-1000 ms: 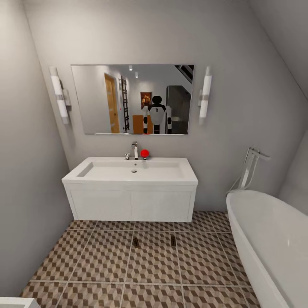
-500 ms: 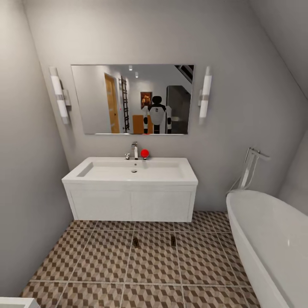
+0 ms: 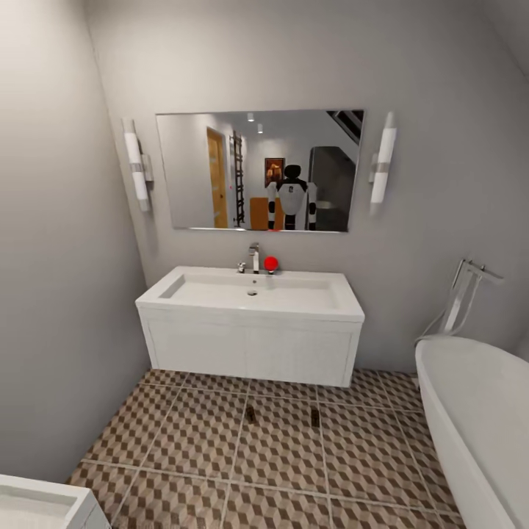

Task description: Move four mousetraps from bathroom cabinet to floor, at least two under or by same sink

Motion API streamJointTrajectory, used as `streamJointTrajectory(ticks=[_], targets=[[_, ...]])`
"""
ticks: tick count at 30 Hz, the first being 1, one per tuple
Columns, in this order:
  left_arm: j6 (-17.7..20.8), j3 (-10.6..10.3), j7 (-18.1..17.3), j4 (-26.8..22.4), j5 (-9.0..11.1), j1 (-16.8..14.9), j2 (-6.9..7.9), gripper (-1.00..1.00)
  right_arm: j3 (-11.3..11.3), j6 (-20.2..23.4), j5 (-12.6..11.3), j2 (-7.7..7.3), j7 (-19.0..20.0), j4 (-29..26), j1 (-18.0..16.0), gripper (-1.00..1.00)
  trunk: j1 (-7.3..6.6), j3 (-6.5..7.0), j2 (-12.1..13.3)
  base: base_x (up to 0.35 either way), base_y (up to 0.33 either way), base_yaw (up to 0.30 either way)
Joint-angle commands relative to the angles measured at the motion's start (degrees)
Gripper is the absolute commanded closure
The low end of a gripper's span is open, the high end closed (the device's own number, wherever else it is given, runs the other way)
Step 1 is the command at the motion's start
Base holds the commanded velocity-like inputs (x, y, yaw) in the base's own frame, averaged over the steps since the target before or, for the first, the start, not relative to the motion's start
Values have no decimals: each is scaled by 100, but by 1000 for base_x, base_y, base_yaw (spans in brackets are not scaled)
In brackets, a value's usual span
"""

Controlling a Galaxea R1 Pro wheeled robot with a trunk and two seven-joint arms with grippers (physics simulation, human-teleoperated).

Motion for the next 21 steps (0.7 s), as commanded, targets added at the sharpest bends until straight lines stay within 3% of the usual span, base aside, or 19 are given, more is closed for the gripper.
streamJointTrajectory(ticks=[1,21], targets=[[-5,-48,8,-2,48,-2,-2,-100,46,-33,-19,-1,-14,17,-6,-100,0,-7,-5,0,0,274],[-20,-67,-28,-66,4,5,51,-100,49,-43,-12,-12,-14,15,-1,-100,0,-7,-5,0,0,279]])
